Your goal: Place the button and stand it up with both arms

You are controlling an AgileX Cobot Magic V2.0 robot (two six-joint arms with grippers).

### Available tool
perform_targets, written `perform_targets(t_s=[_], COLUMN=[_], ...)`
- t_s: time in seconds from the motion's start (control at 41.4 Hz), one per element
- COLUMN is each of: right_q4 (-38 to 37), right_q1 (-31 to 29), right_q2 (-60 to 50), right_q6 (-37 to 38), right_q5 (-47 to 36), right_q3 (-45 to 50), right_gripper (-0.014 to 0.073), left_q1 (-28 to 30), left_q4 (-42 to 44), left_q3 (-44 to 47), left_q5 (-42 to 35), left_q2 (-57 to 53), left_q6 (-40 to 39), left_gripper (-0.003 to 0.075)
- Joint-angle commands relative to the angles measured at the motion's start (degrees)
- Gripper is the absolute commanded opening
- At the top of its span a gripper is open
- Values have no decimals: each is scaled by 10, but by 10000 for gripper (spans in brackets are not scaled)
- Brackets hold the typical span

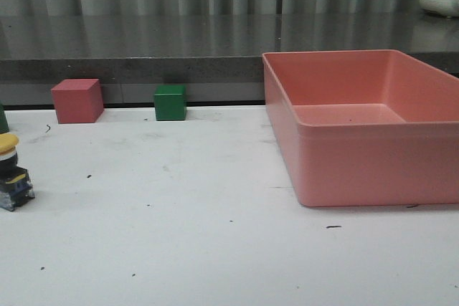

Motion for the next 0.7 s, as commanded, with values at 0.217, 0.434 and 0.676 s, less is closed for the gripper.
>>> perform_targets(t_s=[0.217,0.434,0.676], right_q4=[-5,-5,-5], right_q1=[0,0,0], right_q2=[2,2,2], right_q6=[-6,-6,-6], right_q5=[-37,-37,-37], right_q3=[-13,-13,-13], right_gripper=[-69,-69,-69], left_q1=[-5,2,76], left_q4=[1,-5,32], left_q3=[-19,6,160], left_q5=[-38,-71,-248], left_q2=[3,-23,-144], left_q6=[0,0,0], left_gripper=[-20,-20,-20])
